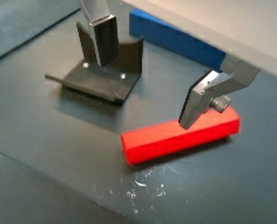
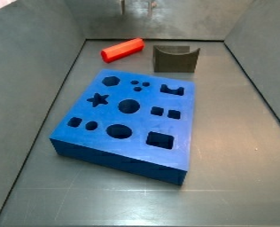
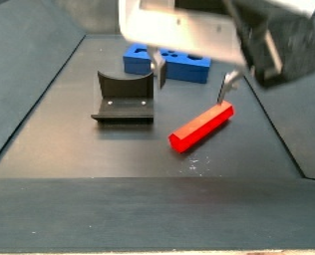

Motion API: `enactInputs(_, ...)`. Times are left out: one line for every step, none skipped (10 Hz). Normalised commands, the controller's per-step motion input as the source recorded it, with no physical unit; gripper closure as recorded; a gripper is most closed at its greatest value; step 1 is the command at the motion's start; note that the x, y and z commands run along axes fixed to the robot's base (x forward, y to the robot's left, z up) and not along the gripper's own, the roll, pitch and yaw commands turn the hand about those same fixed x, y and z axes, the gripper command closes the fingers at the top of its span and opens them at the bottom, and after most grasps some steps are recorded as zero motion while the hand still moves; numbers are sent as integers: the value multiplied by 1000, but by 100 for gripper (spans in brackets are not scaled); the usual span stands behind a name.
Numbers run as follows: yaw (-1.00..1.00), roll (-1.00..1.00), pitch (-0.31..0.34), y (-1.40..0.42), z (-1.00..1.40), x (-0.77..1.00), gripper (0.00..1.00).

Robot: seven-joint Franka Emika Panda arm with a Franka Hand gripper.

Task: Pick up the hexagon object. Move up. Place the hexagon object on the fixture. Regrasp the hexagon object. Move to above the board. Insert the hexagon object.
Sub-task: Pick up the hexagon object.

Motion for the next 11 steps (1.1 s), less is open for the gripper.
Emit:
enactInputs(57,-61,-99,6,-963,123,0)
enactInputs(0,0,-77,-17,-1000,149,0)
enactInputs(-297,121,-49,-371,-1000,126,0)
enactInputs(-620,144,-56,-286,-966,226,0)
enactInputs(-497,100,-97,-149,-660,54,0)
enactInputs(0,0,0,23,0,0,0)
enactInputs(0,9,-109,174,-583,-297,0)
enactInputs(-11,0,-104,134,-831,-200,0)
enactInputs(0,0,-11,11,-100,0,0)
enactInputs(-11,-14,0,26,0,0,0)
enactInputs(0,-116,0,189,14,0,0)
